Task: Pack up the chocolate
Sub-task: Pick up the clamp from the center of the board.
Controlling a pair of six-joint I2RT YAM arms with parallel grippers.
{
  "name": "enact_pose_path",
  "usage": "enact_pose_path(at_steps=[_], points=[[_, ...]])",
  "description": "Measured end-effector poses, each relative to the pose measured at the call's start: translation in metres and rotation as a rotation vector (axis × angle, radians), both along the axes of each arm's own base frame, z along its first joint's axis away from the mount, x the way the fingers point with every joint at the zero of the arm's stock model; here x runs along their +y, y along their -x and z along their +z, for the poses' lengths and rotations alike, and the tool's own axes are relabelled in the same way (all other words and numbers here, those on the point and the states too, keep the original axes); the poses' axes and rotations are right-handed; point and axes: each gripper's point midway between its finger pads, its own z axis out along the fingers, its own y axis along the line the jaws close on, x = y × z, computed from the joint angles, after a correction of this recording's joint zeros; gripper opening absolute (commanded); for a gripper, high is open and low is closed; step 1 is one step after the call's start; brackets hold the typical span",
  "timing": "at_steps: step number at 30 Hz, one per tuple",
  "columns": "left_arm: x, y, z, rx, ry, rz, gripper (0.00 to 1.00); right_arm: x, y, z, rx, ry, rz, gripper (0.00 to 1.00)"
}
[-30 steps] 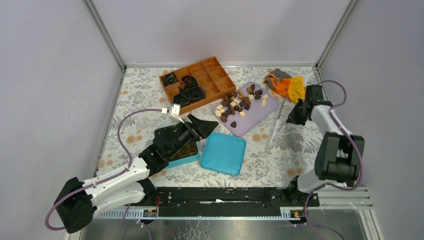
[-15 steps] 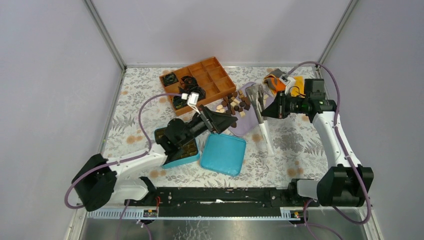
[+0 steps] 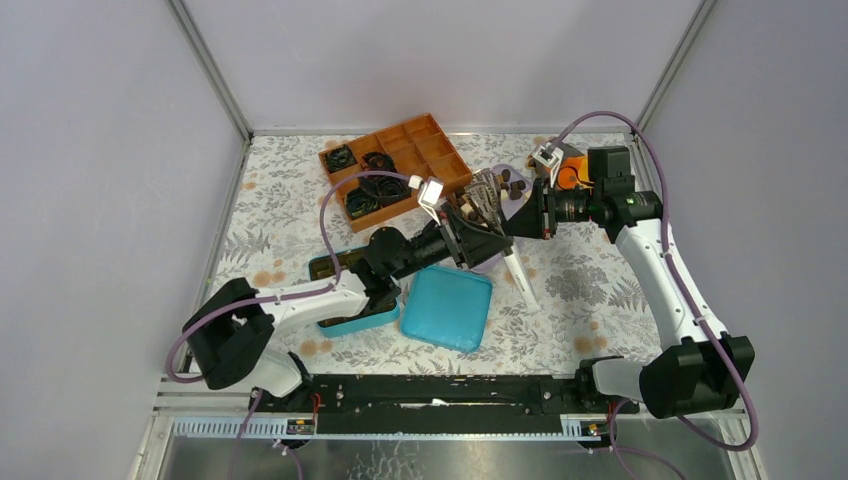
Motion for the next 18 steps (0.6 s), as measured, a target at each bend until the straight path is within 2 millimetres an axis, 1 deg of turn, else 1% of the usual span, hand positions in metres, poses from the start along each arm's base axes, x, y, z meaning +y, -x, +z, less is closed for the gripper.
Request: enact_pose_path(at_steps=[1,2,3,4,5,9,12,14,18], points=[[-0.003,0.002,0.003,-0.009,0.007,-0.012,0.44,0.001,0.0,0.0,-0.001,0.0,0.002,0.0],[-0.005,0.005,0.006,-0.018,0.015,-0.023,0.36,0.001,0.0,0.001,-0.001,-0.001,0.002,0.0],[-0.007,0.007,0.009,-0.026,0.021,-0.031,0.21,0.001,0.0,0.001,-0.001,-0.002,0.002,0.0],[-0.008,0.009,0.012,-0.038,0.029,-0.037,0.1,0.001,0.0,0.001,-0.002,-0.003,0.001,0.0],[-0.009,0.01,0.014,-0.048,0.031,-0.042,0.0,0.002,0.0,0.002,0.001,-0.006,0.001,0.0],[-0.01,0.012,0.022,-0.105,0.051,-0.045,0.0,0.004,0.007,0.004,0.05,-0.029,0.006,0.0],[-0.011,0.021,0.027,-0.158,0.056,-0.076,0.0,0.005,0.006,-0.001,0.093,-0.033,-0.006,0.0],[-0.012,0.028,0.028,-0.205,0.053,-0.1,0.0,0.006,0.004,-0.008,0.144,-0.035,-0.01,0.0],[-0.013,0.04,0.029,-0.286,0.043,-0.147,0.0,0.011,-0.002,-0.033,0.315,-0.057,-0.001,0.0]])
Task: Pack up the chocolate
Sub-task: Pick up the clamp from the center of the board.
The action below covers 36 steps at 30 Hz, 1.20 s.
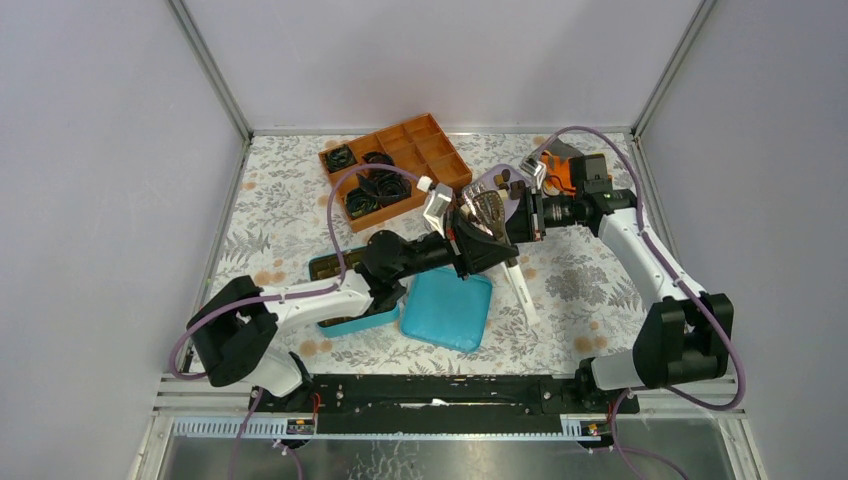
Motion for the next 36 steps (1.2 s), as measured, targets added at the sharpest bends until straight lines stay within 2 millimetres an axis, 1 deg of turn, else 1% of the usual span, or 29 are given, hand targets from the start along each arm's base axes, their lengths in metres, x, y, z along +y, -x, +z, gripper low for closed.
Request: enact_pose_path(at_steps=[2,3,4,6,7,8,9,10,11,14,16,17,18,19,20,22,24,26,31,34,36], points=[[0.001,0.003,-0.003,-0.012,-0.006,-0.01,0.0,0.001,0.0,-0.01,0.067,-0.009,0.002,0.0],[0.002,0.004,-0.005,-0.012,-0.008,-0.009,0.0,0.002,0.001,-0.011,0.083,-0.015,0.005,0.0],[0.004,0.004,-0.007,-0.013,-0.005,-0.004,0.0,0.002,0.001,-0.01,0.082,-0.02,0.01,0.07],[0.01,0.003,-0.009,-0.004,0.011,0.015,0.0,0.003,0.002,-0.006,0.065,-0.036,0.025,0.35],[0.013,0.001,-0.009,0.003,0.02,0.023,0.0,0.003,0.002,-0.003,0.052,-0.043,0.034,0.56],[0.017,-0.001,-0.011,0.012,0.026,0.03,0.0,0.003,0.002,0.0,0.033,-0.045,0.039,0.74],[0.022,-0.004,-0.012,0.023,0.042,0.04,0.0,0.003,0.0,0.004,0.002,-0.04,0.043,0.85],[0.028,-0.007,-0.012,0.031,0.059,0.046,0.0,0.003,-0.001,0.009,-0.041,-0.033,0.048,0.94],[0.034,-0.01,-0.012,0.04,0.079,0.054,0.0,0.002,-0.004,0.014,-0.091,-0.021,0.049,0.99],[0.047,-0.015,-0.012,0.046,0.115,0.072,0.0,-0.003,-0.004,0.038,-0.283,0.015,0.065,1.0],[0.052,-0.018,-0.011,0.039,0.128,0.085,0.0,-0.006,0.004,0.054,-0.411,0.023,0.089,1.0],[0.054,-0.02,-0.01,0.036,0.133,0.096,0.0,-0.008,0.011,0.061,-0.479,0.025,0.108,1.0],[0.056,-0.021,-0.008,0.032,0.138,0.1,0.0,-0.011,0.027,0.068,-0.582,0.024,0.149,1.0],[0.057,-0.021,-0.006,0.024,0.143,0.104,0.0,-0.011,0.03,0.069,-0.592,0.024,0.154,1.0],[0.059,-0.02,-0.002,0.005,0.152,0.107,0.0,-0.012,0.04,0.071,-0.663,0.014,0.189,1.0],[0.061,-0.018,0.003,-0.015,0.161,0.111,0.0,-0.014,0.063,0.068,-0.747,-0.008,0.249,1.0],[0.063,-0.015,0.01,-0.044,0.173,0.112,0.0,-0.016,0.078,0.061,-0.755,-0.025,0.277,1.0],[0.064,-0.013,0.017,-0.067,0.184,0.107,0.0,-0.016,0.084,0.053,-0.731,-0.038,0.287,1.0],[0.062,-0.008,0.034,-0.108,0.219,0.093,0.0,-0.011,0.079,0.042,-0.643,-0.046,0.265,1.0],[0.058,-0.002,0.043,-0.132,0.237,0.082,0.0,-0.005,0.074,0.037,-0.603,-0.036,0.239,1.0],[0.055,0.001,0.049,-0.145,0.253,0.079,0.0,0.001,0.073,0.037,-0.583,-0.042,0.223,0.98]])
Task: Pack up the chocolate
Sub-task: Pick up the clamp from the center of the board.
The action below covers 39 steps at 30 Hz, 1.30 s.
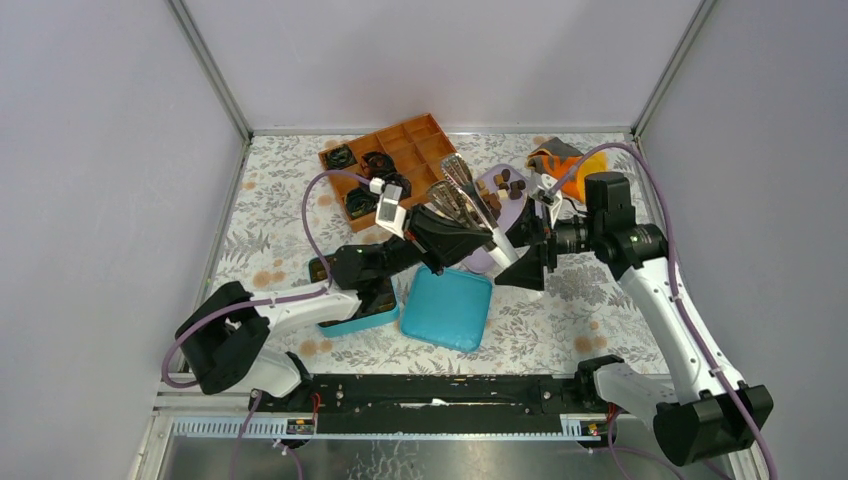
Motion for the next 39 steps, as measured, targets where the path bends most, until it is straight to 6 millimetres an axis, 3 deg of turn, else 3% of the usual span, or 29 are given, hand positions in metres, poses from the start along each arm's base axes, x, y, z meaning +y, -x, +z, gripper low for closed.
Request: enact_pose_path(at_steps=[9,18,21,26,29,34,39], points=[[-0.004,-0.004,0.005,0.026,0.054,0.041,0.0,0.024,-0.006,0.04,0.05,-0.119,-0.039,0.76],[0.002,-0.012,0.014,0.051,0.109,0.088,0.0,0.029,-0.005,0.054,0.053,-0.153,-0.031,0.58],[0.003,-0.014,0.015,0.059,0.116,0.096,0.36,0.03,-0.005,0.056,0.052,-0.158,-0.028,0.58],[0.009,-0.022,0.018,0.089,0.145,0.139,0.69,0.031,-0.003,0.056,0.104,-0.157,-0.03,0.58],[0.019,-0.024,0.011,0.117,0.148,0.181,0.77,0.032,-0.004,0.055,0.144,-0.154,-0.038,0.58],[0.055,-0.023,-0.017,0.199,0.144,0.28,0.77,0.032,-0.015,0.045,0.215,-0.132,-0.081,0.55],[0.09,-0.019,-0.051,0.298,0.099,0.376,0.77,0.024,-0.047,0.025,0.261,-0.056,-0.202,0.49]])
